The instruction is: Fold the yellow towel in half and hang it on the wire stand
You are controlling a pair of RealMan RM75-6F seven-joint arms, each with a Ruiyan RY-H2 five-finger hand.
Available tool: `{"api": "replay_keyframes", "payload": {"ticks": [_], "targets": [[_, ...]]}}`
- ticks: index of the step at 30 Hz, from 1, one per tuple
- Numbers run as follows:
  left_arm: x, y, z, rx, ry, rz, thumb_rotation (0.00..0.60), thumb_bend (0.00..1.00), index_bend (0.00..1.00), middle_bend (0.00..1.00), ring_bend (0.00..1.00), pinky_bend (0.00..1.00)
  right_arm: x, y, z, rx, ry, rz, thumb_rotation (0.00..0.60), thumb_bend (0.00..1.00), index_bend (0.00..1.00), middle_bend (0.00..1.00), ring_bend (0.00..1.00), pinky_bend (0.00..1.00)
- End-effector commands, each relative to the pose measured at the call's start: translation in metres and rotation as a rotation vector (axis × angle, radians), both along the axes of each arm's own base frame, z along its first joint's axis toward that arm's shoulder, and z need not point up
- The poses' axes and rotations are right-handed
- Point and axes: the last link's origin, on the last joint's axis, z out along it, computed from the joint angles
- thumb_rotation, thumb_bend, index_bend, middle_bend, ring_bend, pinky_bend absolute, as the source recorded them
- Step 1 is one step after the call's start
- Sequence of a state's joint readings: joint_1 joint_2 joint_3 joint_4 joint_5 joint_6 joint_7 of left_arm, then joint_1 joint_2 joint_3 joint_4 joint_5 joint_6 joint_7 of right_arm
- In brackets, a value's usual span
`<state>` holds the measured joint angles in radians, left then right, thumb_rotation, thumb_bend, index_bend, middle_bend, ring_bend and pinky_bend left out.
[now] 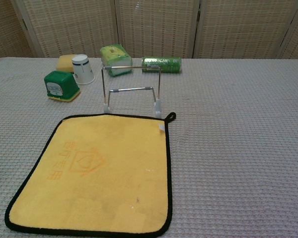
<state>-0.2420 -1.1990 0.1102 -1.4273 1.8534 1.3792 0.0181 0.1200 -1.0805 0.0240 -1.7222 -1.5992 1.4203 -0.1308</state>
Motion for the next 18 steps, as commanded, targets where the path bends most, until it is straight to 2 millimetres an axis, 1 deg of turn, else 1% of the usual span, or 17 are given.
{"api": "replay_keyframes", "payload": {"ticks": [1,8,13,18], "targets": [[0.0,-0.005,-0.009,-0.042,0.012,-0.006,0.6,0.27,0.42,0.85,0.78,0.86,0.003,-0.001,-0.006,0.031,0.001,0.012,0.6,0.35,0.23,0.37,0.34,0.39],[0.001,-0.019,-0.029,-0.106,0.017,-0.007,0.6,0.27,0.43,0.85,0.79,0.86,0.016,-0.004,-0.024,0.122,0.005,0.069,0.6,0.36,0.24,0.38,0.36,0.39],[0.004,-0.02,-0.041,-0.131,0.012,-0.03,0.6,0.27,0.43,0.85,0.79,0.87,0.024,-0.007,-0.035,0.168,-0.006,0.107,0.6,0.35,0.24,0.39,0.37,0.39],[0.008,-0.019,-0.053,-0.16,0.008,-0.052,0.6,0.27,0.43,0.85,0.79,0.87,0.028,-0.007,-0.043,0.205,-0.01,0.126,0.6,0.36,0.25,0.39,0.38,0.39]]}}
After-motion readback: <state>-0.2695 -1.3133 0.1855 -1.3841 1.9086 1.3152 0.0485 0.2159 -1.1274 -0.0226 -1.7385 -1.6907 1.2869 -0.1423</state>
